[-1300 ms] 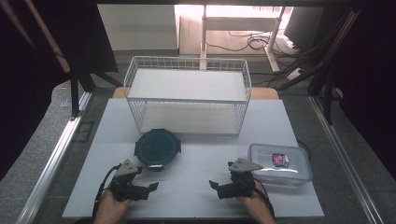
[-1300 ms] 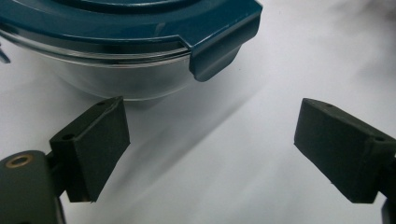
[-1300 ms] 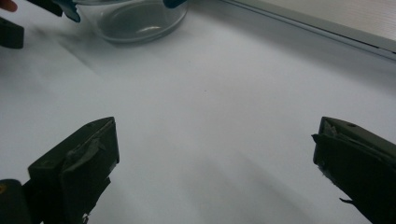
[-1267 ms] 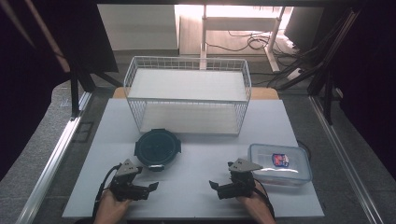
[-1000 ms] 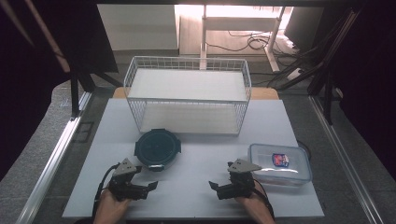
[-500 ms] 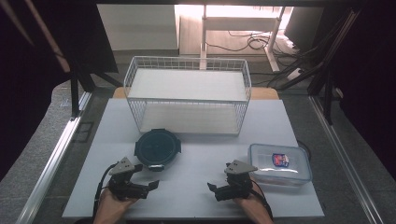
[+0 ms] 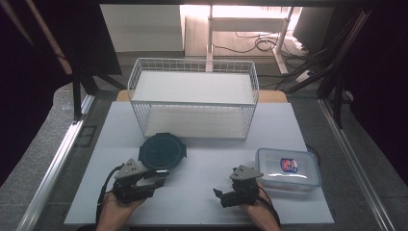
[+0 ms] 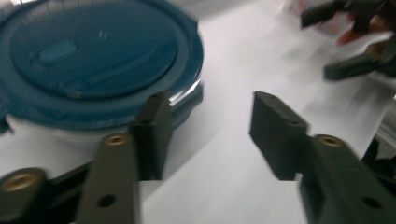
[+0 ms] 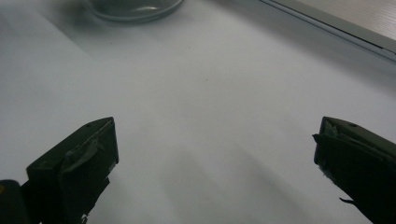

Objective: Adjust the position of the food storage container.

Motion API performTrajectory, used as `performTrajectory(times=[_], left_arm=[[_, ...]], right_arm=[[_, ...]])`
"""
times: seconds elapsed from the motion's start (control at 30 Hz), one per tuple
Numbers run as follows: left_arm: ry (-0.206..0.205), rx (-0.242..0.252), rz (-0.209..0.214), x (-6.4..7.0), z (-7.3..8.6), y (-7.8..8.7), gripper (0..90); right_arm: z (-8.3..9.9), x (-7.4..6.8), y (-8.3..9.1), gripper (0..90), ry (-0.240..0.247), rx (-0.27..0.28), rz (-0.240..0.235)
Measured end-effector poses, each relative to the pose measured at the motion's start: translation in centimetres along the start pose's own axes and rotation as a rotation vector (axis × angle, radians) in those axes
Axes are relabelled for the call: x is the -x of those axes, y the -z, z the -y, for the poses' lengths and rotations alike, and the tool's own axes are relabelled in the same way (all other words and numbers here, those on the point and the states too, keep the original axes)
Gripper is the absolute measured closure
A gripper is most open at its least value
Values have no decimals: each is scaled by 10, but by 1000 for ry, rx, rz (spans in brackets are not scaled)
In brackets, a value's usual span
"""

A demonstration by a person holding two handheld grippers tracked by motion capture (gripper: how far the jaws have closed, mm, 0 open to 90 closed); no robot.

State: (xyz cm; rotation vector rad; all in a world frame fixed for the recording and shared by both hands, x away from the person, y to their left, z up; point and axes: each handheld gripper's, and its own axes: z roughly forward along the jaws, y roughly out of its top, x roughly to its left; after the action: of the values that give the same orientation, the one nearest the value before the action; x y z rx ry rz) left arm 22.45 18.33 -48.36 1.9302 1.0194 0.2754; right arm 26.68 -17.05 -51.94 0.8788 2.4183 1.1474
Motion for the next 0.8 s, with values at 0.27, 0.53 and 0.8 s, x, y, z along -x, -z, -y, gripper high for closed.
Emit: performTrajectory(times=[0.27,0.53,0.8], left_arm=[[-5,-19,23,2,-26,-15,883],[-52,-56,58,3,-58,-49,900],[-42,-110,12,1,-81,-84,900]], right_arm=[[0,-1,-1,0,7,-14,1],[0,-1,-2,0,22,-31,-4],[2,-3,-4,0,41,-51,-13]])
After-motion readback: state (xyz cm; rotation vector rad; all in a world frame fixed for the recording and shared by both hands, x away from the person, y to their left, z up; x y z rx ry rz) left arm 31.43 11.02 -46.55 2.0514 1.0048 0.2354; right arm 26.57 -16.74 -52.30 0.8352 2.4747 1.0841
